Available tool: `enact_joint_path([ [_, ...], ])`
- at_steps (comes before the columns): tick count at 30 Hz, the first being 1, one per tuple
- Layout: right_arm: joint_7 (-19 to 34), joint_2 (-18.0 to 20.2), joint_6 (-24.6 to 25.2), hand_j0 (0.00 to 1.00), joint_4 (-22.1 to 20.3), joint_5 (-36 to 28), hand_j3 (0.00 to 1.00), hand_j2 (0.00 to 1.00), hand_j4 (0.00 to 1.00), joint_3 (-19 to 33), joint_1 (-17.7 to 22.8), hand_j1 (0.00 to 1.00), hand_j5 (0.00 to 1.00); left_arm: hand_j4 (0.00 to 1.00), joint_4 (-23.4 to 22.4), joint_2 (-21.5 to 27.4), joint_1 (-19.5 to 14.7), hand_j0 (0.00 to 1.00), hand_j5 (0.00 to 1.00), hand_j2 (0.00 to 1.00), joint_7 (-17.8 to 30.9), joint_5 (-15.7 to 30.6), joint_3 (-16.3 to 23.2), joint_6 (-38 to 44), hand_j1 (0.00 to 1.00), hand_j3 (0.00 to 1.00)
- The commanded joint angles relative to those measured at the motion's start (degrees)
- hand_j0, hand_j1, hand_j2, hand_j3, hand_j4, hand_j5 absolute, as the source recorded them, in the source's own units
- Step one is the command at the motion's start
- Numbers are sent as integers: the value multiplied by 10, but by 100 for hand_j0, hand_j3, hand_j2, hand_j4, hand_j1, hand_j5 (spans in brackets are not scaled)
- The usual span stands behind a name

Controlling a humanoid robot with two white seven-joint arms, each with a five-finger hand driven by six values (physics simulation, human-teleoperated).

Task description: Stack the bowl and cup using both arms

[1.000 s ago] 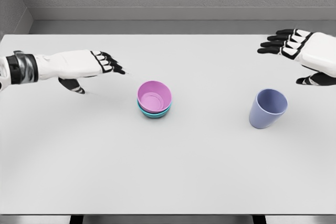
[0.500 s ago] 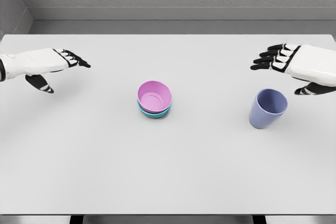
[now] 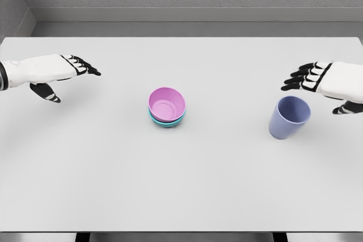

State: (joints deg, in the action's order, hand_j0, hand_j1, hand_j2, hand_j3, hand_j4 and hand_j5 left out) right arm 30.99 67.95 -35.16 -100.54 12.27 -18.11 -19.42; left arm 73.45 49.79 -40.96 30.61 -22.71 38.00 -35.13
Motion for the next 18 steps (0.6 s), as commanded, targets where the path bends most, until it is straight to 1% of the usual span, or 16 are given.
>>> enact_joint_path([
  [1,0,2,2,100,0,-3,100,100,100,-1,3,100,100,100,0,1,0,100,100,100,0,3,-1,1,100,100],
  [4,0,-1,2,100,1,-4,100,100,100,-11,4,100,100,100,0,1,0,100,100,100,0,3,0,1,100,100],
  [7,0,-4,2,100,3,-3,100,100,100,-17,-11,100,100,100,0,3,0,100,100,100,0,3,0,1,100,100],
  [8,0,-6,26,100,4,-2,100,100,100,-33,-25,100,100,100,0,4,0,100,100,100,0,3,0,1,100,100],
  [9,0,-12,45,100,10,0,100,100,100,-64,-48,100,100,100,0,4,0,100,100,100,0,3,0,1,100,100],
  [10,1,-22,47,100,25,1,100,100,100,-110,-89,100,100,100,0,7,0,100,100,100,0,3,0,1,100,100],
  [11,1,-30,47,100,34,1,100,100,100,-134,-110,100,100,100,-1,7,0,100,100,100,0,2,-1,1,100,100],
  [17,3,-31,41,100,31,1,100,100,100,-141,-114,100,100,100,0,8,0,100,100,100,0,3,0,1,100,100],
  [18,24,-31,40,100,31,1,100,100,100,-142,-114,100,100,100,0,8,0,100,100,100,0,2,0,1,100,100],
])
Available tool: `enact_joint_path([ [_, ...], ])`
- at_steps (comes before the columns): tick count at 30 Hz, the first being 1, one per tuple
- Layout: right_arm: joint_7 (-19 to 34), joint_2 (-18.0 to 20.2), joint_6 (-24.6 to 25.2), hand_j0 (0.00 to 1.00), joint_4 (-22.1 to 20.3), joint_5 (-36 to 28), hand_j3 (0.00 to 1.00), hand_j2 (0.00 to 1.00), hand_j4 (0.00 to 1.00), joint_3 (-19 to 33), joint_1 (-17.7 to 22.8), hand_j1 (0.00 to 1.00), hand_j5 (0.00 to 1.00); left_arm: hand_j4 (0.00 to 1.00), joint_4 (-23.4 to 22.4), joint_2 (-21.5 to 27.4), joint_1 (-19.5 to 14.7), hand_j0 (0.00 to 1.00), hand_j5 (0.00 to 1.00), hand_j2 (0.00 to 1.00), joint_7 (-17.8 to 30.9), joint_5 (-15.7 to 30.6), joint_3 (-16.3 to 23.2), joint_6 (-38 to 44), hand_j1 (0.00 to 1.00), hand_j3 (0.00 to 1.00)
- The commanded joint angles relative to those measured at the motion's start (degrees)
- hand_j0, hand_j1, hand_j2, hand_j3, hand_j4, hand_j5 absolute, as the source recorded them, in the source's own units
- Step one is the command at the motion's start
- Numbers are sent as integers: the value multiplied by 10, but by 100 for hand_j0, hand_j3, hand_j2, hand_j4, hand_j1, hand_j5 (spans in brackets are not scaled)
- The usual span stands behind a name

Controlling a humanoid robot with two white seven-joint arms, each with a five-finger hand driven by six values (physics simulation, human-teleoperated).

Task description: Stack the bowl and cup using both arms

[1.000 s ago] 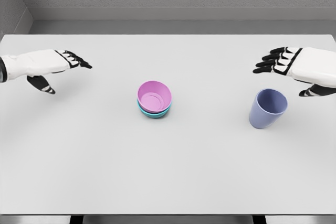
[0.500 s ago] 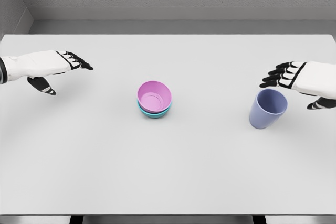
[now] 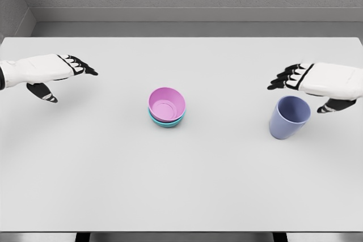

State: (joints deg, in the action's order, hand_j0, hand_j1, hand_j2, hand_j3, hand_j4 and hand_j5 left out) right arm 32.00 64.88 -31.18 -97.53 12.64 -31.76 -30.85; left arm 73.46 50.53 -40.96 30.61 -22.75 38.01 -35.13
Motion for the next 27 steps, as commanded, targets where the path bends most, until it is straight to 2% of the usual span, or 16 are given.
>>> enact_joint_path([
  [1,18,0,1,100,1,-2,100,100,100,-12,0,100,100,100,-1,1,0,100,100,100,0,2,0,1,100,100],
  [17,16,-10,9,100,16,-2,100,100,100,-53,-4,100,100,100,-1,1,0,100,100,100,0,2,-1,1,100,100],
  [23,15,-31,9,100,46,-2,100,100,100,-105,-51,100,100,100,0,0,1,100,100,100,0,2,-1,1,100,100],
  [27,15,-31,9,100,46,-2,100,100,100,-110,-51,100,100,100,0,1,1,100,100,100,0,2,-1,1,100,100],
])
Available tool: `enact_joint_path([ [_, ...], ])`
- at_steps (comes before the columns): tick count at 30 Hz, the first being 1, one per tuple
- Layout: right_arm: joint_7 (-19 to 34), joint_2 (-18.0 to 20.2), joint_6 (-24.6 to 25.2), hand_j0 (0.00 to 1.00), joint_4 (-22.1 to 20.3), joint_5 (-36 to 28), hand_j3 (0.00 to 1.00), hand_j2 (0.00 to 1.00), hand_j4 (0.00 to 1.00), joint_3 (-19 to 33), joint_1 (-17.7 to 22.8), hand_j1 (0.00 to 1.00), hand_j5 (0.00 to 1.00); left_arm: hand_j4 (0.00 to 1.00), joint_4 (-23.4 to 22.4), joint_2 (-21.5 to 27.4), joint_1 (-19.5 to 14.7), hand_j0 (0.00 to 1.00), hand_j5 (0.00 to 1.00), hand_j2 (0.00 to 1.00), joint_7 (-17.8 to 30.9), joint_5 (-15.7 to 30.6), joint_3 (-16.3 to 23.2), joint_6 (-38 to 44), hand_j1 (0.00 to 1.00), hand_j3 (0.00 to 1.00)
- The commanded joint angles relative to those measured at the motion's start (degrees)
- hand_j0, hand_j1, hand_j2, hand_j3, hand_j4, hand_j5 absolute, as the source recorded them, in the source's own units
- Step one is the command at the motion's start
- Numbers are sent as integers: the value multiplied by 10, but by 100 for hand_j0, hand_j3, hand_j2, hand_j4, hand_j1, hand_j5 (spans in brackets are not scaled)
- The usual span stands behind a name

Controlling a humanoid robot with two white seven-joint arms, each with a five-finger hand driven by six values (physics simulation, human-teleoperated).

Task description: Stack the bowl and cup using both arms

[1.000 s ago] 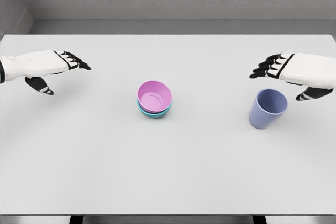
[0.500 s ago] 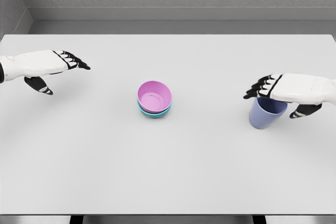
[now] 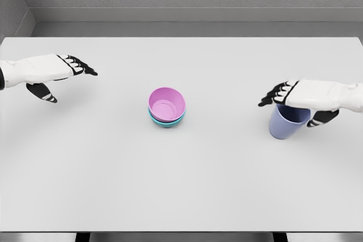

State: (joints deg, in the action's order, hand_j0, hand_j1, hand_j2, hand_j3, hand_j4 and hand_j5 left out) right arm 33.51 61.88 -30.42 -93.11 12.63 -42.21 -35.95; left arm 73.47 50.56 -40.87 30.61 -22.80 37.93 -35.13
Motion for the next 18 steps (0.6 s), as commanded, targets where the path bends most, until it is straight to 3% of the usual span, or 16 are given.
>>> enact_joint_path([
  [1,0,-1,1,100,2,-3,100,100,100,-10,0,100,100,100,0,1,0,100,100,100,0,3,0,1,100,100],
  [7,0,0,1,98,1,-2,98,98,98,-16,-4,98,98,100,0,1,0,100,100,100,1,3,-2,1,100,100],
  [8,0,0,0,83,1,-2,83,83,83,-15,-4,83,83,100,0,1,0,100,100,100,0,3,-2,1,100,100],
  [9,0,0,0,75,0,-2,75,75,75,-15,-4,75,75,100,0,1,0,100,100,100,0,3,-2,1,100,100],
  [13,0,0,0,67,0,-2,67,67,67,-15,-5,67,67,100,0,1,0,100,100,100,0,3,-2,1,100,100],
  [18,0,0,0,66,0,-2,66,66,66,-15,-5,66,66,100,0,1,0,100,100,100,0,3,-2,1,100,100],
])
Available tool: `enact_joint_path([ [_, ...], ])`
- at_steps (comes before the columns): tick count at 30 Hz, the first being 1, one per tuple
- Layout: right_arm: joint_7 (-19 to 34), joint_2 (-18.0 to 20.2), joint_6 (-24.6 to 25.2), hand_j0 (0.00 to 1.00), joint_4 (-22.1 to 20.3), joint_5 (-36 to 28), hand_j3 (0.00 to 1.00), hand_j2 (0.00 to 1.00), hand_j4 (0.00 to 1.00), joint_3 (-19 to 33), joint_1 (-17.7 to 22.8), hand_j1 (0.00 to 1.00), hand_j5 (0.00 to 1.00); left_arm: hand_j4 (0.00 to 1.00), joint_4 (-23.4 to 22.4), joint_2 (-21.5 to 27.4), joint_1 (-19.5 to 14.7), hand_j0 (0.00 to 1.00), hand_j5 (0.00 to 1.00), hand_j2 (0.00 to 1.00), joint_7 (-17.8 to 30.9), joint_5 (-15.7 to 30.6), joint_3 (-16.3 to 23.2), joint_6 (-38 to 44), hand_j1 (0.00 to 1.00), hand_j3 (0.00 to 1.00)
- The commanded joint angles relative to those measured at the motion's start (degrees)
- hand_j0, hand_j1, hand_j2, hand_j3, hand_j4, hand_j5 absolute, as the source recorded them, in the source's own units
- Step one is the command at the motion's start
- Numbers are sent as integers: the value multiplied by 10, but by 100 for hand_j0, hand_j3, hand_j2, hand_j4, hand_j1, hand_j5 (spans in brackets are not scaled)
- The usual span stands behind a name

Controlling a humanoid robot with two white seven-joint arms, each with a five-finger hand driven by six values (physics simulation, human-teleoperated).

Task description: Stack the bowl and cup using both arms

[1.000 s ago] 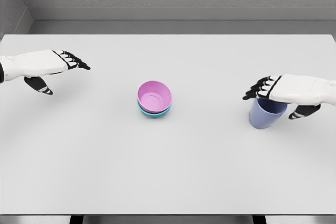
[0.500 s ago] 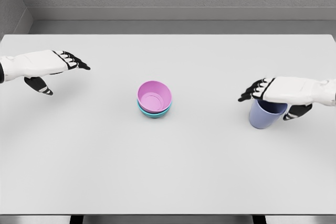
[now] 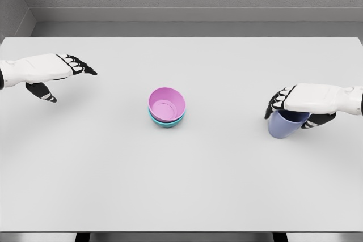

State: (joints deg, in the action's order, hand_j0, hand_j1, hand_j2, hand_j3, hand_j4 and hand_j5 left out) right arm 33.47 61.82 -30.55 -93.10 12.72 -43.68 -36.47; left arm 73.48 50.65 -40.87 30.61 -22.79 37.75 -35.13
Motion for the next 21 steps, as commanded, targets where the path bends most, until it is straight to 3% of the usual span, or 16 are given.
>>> enact_joint_path([
  [1,-1,1,1,66,-2,-3,66,66,66,1,0,66,66,100,0,1,0,100,100,100,0,3,0,1,100,100],
  [21,-2,2,-5,66,-2,-9,66,66,66,47,-20,66,66,100,0,4,0,100,100,100,0,3,-1,1,100,100],
])
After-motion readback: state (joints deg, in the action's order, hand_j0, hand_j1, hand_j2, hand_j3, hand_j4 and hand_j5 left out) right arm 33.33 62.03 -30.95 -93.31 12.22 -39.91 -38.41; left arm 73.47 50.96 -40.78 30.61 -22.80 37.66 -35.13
